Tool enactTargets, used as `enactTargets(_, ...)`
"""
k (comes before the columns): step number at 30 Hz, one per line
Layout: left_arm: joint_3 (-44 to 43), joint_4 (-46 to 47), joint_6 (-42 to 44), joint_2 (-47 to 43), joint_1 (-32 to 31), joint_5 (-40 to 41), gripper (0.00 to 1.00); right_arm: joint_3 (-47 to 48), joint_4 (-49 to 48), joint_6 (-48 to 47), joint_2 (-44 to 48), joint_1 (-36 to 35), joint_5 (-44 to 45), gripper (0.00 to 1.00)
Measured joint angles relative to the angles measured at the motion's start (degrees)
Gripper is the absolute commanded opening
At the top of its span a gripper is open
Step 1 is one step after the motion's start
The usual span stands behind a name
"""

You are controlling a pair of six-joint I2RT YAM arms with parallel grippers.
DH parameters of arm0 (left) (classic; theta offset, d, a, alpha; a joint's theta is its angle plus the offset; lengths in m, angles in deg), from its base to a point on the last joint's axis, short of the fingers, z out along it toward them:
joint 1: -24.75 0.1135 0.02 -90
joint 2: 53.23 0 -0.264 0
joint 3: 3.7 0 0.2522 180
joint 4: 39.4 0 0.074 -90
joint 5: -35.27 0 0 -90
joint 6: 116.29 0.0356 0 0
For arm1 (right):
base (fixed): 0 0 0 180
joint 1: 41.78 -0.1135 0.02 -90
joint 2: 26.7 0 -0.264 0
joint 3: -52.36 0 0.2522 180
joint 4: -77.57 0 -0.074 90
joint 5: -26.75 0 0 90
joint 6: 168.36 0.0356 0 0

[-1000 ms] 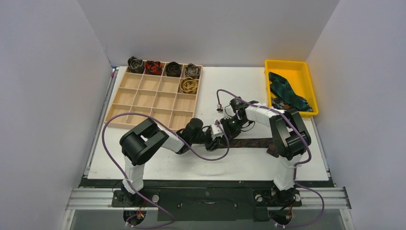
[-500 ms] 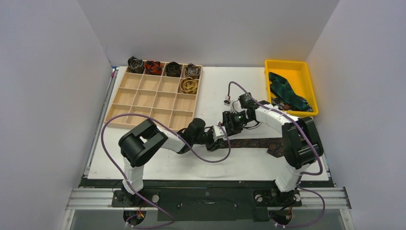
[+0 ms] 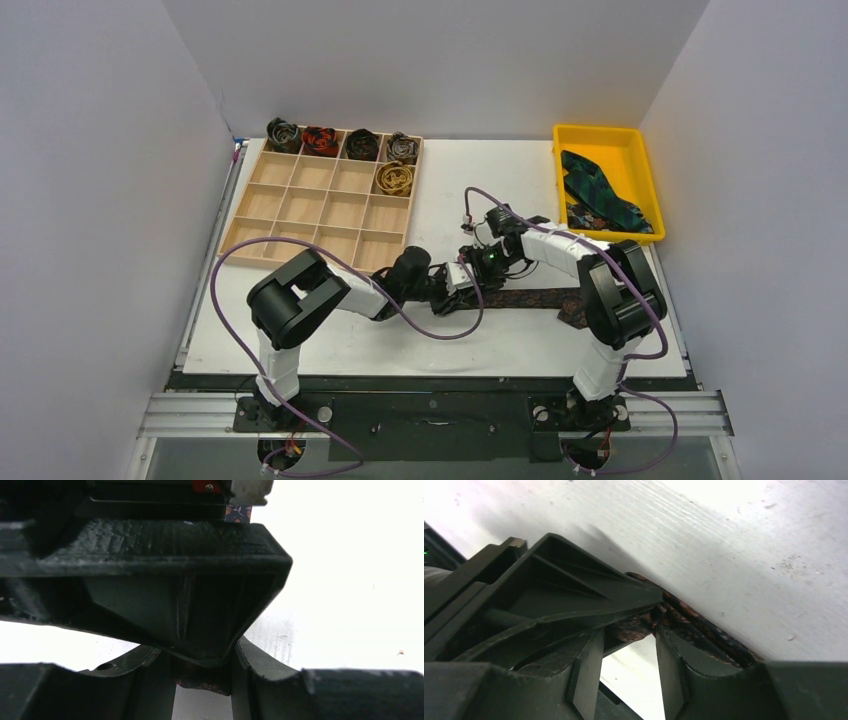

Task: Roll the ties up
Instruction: Roll the tie at the center of the board.

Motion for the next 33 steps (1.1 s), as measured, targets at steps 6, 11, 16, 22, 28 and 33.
enactTargets(6, 0.0, -0.13, 0.11, -0.07, -0.28, 0.42, 0.34, -0.74, 0.26, -0.04, 0.02, -0.31, 3.98, 0.15)
enactTargets(11, 0.02, -0.2, 0.09, -0.07, -0.28, 0.46, 0.36, -0.9, -0.13, 0.0, 0.02, -0.24, 3.17, 0.0)
enactTargets(16, 0.33, -0.11, 0.11, -0.09, -0.28, 0.5, 0.53, -0.98, 1.25, -1.84, -0.15, 1.88, 2.05, 0.0)
enactTargets(22, 2.43, 1.57, -0.52, -0.87, 0.31, -0.31, 0.71, -0.98, 2.89, -4.33, -1.95, 4.07, 1.73, 0.0)
enactTargets(28, 6.99, 5.05, -0.44, -2.93, 0.61, -2.36, 0.73, 0.37, 4.11, -4.98, -4.13, 5.11, -0.2, 0.0)
enactTargets(33, 7.32, 7.32, -0.55, -2.14, 0.59, -3.15, 0.72, 1.66, 5.77, -6.47, -5.66, 5.75, -1.57, 0.0)
